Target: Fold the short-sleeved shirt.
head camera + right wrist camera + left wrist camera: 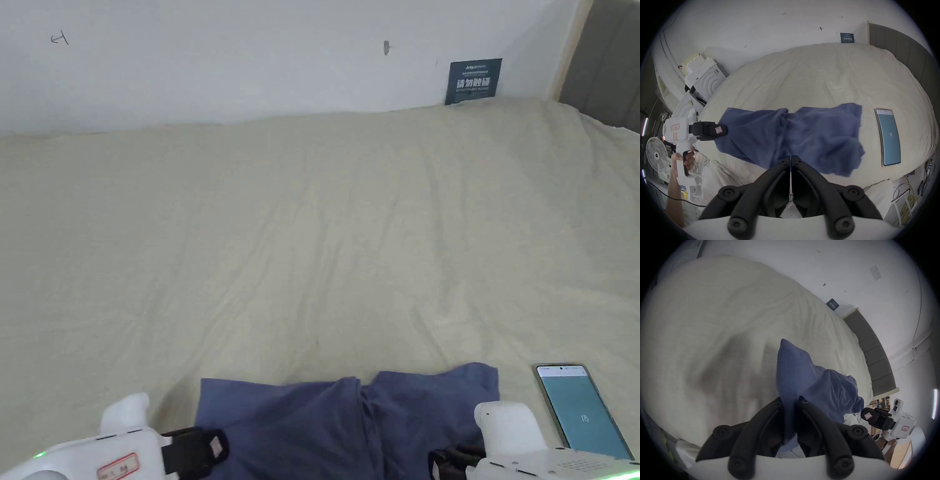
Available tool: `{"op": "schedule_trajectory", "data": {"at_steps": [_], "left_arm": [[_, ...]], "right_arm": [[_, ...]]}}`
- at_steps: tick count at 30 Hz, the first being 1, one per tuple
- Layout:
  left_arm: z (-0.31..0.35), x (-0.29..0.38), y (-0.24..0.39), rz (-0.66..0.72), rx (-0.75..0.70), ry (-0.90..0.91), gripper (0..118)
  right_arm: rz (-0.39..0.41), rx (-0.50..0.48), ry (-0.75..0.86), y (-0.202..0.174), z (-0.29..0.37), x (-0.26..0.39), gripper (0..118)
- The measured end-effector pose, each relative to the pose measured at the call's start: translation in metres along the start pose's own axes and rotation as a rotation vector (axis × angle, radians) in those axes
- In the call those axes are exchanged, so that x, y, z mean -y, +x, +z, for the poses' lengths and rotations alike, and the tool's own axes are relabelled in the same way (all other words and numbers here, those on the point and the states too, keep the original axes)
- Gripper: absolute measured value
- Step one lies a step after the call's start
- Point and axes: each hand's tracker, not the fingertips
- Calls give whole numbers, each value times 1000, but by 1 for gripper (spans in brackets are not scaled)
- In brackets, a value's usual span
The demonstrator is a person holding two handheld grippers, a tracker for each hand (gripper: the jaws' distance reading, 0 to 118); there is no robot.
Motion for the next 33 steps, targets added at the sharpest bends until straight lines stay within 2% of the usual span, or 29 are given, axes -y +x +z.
{"op": "schedule_trajectory", "data": {"at_steps": [3,5,9,12,19,22,26,33], "left_arm": [[24,-9,-22,-32,-31,19,13],[40,-16,-37,-60,-103,28,13],[74,-27,-69,-28,-222,50,13],[98,-33,-83,-30,-251,79,13],[118,-46,-78,-53,-317,86,13],[114,-44,-51,-89,-279,97,13],[106,-45,-7,-148,-87,95,13],[46,-44,85,-313,-9,0,13]], "right_arm": [[-5,2,-1,3,-1,0,5],[-7,-2,2,2,-1,-1,5],[-8,1,6,0,-3,-2,5],[-15,-9,8,1,-5,-3,5],[-24,-35,14,-3,-8,-2,5],[-13,-29,14,-2,-8,-1,5],[-19,-31,15,0,-4,3,5],[-52,-21,22,19,2,10,5]]}}
